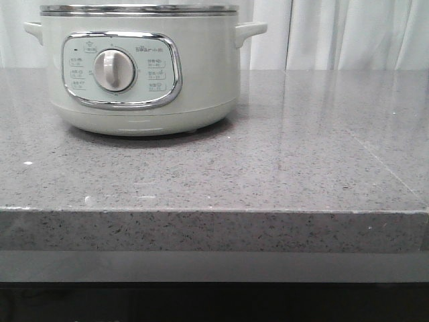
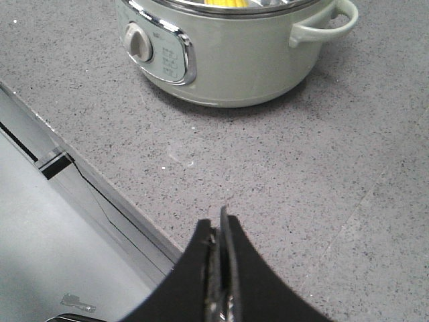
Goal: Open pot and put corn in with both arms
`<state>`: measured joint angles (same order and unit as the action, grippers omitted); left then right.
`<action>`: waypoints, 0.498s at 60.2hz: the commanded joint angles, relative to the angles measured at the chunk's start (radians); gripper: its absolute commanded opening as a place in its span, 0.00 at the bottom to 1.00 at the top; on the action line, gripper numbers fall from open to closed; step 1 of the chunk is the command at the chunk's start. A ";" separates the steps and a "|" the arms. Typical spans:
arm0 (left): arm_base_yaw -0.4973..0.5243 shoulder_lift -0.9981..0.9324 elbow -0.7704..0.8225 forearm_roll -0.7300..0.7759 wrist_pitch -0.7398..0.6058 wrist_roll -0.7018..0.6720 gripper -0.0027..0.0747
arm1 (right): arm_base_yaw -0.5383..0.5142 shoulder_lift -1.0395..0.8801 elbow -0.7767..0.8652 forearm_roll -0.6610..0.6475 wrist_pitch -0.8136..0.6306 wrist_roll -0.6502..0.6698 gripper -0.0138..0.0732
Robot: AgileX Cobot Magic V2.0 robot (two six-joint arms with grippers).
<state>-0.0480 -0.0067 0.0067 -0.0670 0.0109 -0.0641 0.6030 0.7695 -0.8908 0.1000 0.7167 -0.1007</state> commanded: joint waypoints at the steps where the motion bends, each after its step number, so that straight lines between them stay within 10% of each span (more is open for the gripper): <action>1: -0.011 -0.016 0.014 0.034 -0.082 -0.053 0.01 | -0.003 -0.003 -0.027 -0.003 -0.063 -0.013 0.08; 30: -0.009 -0.016 0.014 0.034 -0.058 -0.051 0.01 | -0.003 -0.003 -0.027 -0.003 -0.063 -0.013 0.08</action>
<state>-0.0499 -0.0067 0.0067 -0.0351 0.0299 -0.1055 0.6030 0.7695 -0.8908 0.1000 0.7167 -0.1007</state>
